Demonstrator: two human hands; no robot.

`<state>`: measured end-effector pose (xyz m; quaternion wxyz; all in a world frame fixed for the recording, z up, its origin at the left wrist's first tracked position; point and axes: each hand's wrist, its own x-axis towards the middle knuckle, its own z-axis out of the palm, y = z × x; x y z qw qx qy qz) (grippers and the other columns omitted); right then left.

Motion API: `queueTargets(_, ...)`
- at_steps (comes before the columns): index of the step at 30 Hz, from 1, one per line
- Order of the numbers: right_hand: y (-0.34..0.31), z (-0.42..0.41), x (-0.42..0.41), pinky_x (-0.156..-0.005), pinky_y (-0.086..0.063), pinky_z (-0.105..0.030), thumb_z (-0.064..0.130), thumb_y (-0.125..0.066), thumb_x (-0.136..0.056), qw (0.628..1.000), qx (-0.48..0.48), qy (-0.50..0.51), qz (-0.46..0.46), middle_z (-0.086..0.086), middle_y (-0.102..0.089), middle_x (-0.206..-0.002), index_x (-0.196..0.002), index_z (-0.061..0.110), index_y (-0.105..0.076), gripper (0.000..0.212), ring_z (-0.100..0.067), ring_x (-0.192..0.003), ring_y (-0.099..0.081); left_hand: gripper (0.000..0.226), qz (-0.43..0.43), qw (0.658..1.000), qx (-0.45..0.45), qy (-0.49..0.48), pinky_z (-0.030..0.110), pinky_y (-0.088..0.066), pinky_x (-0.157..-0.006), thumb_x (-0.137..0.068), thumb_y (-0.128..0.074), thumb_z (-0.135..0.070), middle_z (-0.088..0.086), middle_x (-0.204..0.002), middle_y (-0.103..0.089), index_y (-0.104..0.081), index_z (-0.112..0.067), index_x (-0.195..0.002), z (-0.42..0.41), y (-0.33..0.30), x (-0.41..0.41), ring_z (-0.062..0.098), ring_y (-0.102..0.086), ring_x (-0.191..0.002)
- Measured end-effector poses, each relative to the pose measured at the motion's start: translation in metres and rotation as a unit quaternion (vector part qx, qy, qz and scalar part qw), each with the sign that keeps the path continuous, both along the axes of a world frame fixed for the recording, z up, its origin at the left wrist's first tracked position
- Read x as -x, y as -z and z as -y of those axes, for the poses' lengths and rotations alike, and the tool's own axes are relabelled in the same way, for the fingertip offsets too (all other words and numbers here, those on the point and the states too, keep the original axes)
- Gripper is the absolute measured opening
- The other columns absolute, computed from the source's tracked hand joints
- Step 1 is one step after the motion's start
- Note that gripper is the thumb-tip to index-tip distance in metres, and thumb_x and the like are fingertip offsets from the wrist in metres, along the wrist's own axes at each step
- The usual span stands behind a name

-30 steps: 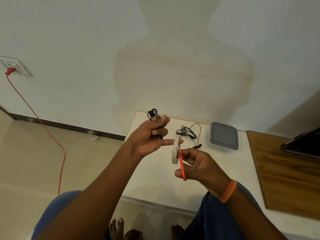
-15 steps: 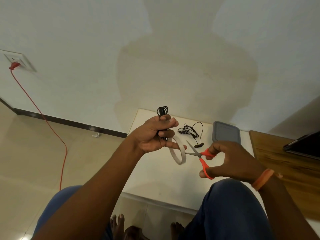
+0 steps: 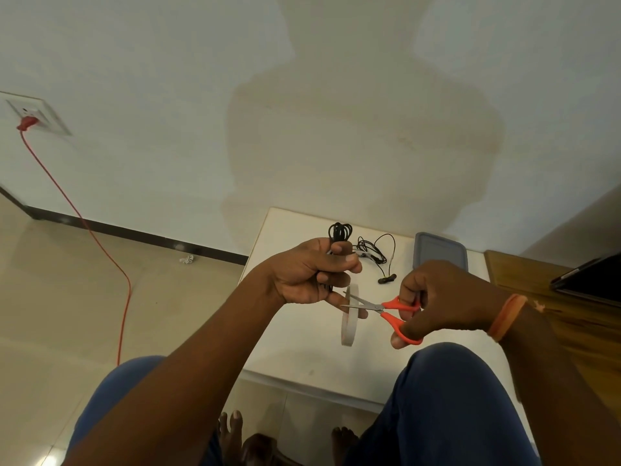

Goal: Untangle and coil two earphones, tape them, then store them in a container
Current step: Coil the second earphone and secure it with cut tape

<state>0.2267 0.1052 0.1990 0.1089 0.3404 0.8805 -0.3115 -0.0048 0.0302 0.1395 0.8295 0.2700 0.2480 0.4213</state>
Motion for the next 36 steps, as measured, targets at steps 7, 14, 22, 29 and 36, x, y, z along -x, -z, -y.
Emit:
queueTargets(7,0.003,0.000,0.001,-0.053,-0.041,-0.007,0.050,-0.083,-0.062,0.999,0.029,-0.010,-0.013,0.011,-0.060,-0.061,-0.062,0.032,-0.064,0.026,-0.009,-0.064,-0.056,0.035,0.027,0.999,0.002,0.028,0.072,-0.041,-0.093,-0.074,-0.083,-0.008,0.000,-0.081,-0.063,-0.051,-0.023,-0.071,0.002,0.000,-0.002,0.001,-0.042,-0.044)
queueTargets(14,0.009,-0.001,-0.001,-0.052,-0.039,-0.007,0.040,-0.082,-0.069,0.998,0.058,-0.010,-0.029,0.020,-0.058,-0.051,-0.062,0.030,-0.065,0.021,0.002,-0.060,-0.056,0.034,0.030,0.999,0.001,0.030,0.072,-0.041,-0.094,-0.075,-0.083,-0.010,-0.003,-0.078,-0.064,-0.052,-0.023,-0.072,0.003,0.000,-0.004,0.001,-0.042,-0.044)
queueTargets(22,0.023,-0.006,-0.013,-0.056,-0.043,-0.010,0.056,-0.073,-0.062,0.994,0.088,0.017,-0.063,0.012,-0.062,-0.056,-0.055,0.032,-0.067,0.026,-0.005,-0.061,-0.057,0.023,0.042,0.999,0.021,-0.022,0.077,-0.036,-0.094,-0.091,-0.059,-0.006,-0.004,-0.075,-0.059,-0.045,-0.019,-0.079,0.003,0.001,-0.003,0.000,-0.041,-0.043)
queueTargets(29,0.049,-0.010,-0.027,-0.057,-0.048,-0.012,0.051,-0.074,-0.063,0.976,0.138,0.101,-0.133,0.000,-0.067,-0.061,-0.065,0.012,-0.074,0.039,-0.009,-0.058,-0.059,0.017,0.050,0.988,0.033,-0.143,0.072,-0.041,-0.095,-0.083,-0.068,-0.019,-0.009,-0.070,-0.059,-0.051,-0.016,-0.084,-0.001,0.001,-0.006,0.002,-0.037,-0.042)
queueTargets(36,0.074,-0.026,-0.053,-0.061,-0.054,-0.019,0.048,-0.069,-0.067,0.946,0.139,0.242,-0.162,-0.004,-0.072,-0.069,-0.070,0.011,-0.073,0.038,-0.018,-0.067,-0.067,0.024,0.042,0.974,0.076,-0.211,0.062,-0.049,-0.095,-0.083,-0.070,-0.014,-0.005,-0.079,-0.065,-0.047,-0.020,-0.082,-0.006,0.009,-0.011,0.005,-0.033,-0.042)
